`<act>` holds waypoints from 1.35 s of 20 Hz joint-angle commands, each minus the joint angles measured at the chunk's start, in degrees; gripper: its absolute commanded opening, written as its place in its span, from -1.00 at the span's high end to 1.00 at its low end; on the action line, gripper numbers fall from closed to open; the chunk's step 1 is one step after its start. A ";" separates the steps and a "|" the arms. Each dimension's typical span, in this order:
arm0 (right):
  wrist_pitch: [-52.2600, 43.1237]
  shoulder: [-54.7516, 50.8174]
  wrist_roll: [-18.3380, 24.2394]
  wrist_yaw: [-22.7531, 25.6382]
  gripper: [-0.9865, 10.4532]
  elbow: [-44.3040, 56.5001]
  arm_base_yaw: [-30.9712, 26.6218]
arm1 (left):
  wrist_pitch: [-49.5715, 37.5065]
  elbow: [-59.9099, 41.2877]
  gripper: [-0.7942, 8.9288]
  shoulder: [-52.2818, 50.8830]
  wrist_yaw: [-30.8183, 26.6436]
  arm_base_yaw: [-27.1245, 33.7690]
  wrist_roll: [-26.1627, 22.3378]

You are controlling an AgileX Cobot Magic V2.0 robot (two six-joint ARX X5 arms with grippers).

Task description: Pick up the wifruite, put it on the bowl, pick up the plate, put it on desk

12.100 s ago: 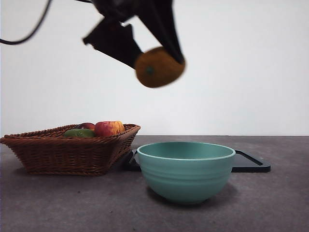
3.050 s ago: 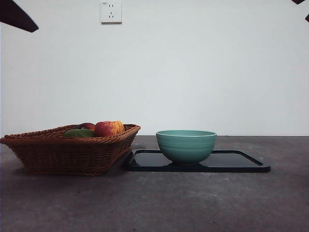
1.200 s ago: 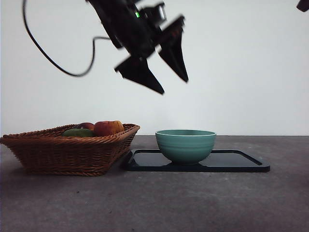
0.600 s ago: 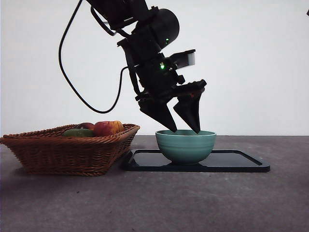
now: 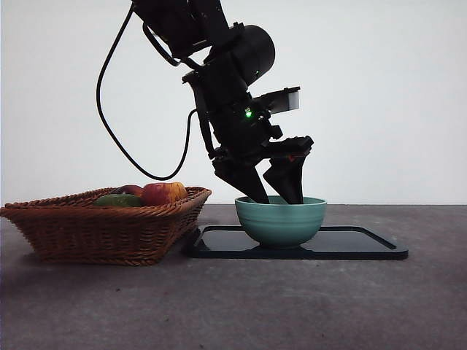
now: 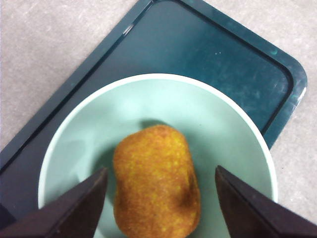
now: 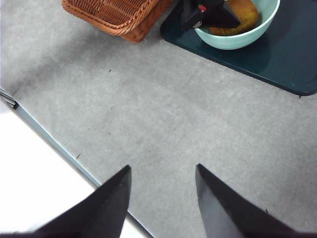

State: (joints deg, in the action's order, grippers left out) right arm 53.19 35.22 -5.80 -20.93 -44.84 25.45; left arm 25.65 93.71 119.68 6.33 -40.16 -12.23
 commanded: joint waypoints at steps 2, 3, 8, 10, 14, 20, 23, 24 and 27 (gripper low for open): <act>-0.35 0.17 0.24 -0.11 0.46 -0.17 0.35 | 0.02 1.77 0.13 2.45 0.09 -0.42 -0.79; -0.35 0.17 0.24 -0.09 0.46 -0.17 0.35 | 0.07 1.77 0.13 2.78 0.09 -0.48 -0.77; -0.35 0.17 0.26 -0.09 0.46 -0.17 0.35 | -0.09 1.77 0.15 3.28 0.09 -0.70 -0.74; -0.39 0.17 0.26 -0.07 0.46 -0.17 0.35 | -0.13 1.81 0.32 3.28 0.09 -0.74 -0.72; -0.39 0.17 0.28 -0.07 0.46 -0.17 0.33 | 0.20 2.23 0.48 3.26 0.09 -0.74 -0.55; -0.42 0.17 0.28 -0.04 0.46 -0.17 0.33 | 0.07 3.63 0.47 -1.81 0.09 -0.61 2.73; -0.44 0.17 0.46 -0.02 0.46 -0.17 0.33 | 0.59 3.63 0.47 -7.80 0.09 0.17 7.06; -0.46 0.17 0.50 -0.02 0.46 -0.17 0.33 | 1.27 3.63 0.47 -10.23 0.09 0.57 9.27; -0.48 0.17 0.50 -0.02 0.46 -0.17 0.33 | 4.79 3.63 0.47 -18.43 0.09 1.99 15.08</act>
State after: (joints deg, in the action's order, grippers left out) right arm 53.17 35.22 -5.78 -20.91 -44.84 25.45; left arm 30.57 95.68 101.12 6.33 -37.76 -0.21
